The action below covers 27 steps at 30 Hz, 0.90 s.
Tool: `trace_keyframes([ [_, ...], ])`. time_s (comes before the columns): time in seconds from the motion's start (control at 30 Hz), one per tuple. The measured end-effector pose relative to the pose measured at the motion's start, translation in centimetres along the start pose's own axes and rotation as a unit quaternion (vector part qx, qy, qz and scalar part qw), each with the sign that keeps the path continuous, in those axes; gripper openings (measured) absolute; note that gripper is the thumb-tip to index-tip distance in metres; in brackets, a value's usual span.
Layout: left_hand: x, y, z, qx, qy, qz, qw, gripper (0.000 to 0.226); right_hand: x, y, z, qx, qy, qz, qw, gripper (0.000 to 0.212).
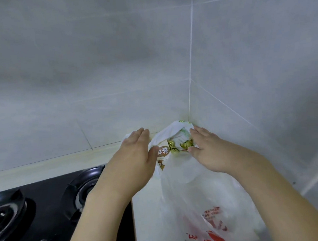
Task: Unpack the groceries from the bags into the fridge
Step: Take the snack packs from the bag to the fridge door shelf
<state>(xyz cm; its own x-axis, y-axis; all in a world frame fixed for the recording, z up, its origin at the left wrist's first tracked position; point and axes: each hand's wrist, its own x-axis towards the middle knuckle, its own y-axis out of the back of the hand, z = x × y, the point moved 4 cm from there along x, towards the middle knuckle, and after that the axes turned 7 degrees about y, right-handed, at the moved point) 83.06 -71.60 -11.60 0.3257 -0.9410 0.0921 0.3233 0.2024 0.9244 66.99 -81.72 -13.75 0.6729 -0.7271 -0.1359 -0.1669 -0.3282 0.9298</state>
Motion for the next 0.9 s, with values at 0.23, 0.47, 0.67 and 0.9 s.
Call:
trace_keyframes([
  [0.23,6.9,-3.3,-0.4,-0.005,0.003,-0.057,0.998,0.058,6.6,0.2,3.7,0.015,-0.02,-0.046,0.999,0.06],
  [0.47,12.8,-5.2,-2.8,0.016,0.037,-0.077,0.996,0.06,15.5,-1.5,8.0,0.049,-0.031,-0.068,0.996,0.052],
  [0.67,18.1,-9.0,-4.7,0.016,0.04,-0.13,0.991,0.058,21.4,-5.0,11.4,0.087,-0.052,-0.082,0.991,0.042],
  [0.9,25.0,-16.7,-7.5,-0.02,0.055,-0.24,0.969,0.048,26.6,-10.1,14.8,0.121,-0.092,-0.101,0.983,0.032],
])
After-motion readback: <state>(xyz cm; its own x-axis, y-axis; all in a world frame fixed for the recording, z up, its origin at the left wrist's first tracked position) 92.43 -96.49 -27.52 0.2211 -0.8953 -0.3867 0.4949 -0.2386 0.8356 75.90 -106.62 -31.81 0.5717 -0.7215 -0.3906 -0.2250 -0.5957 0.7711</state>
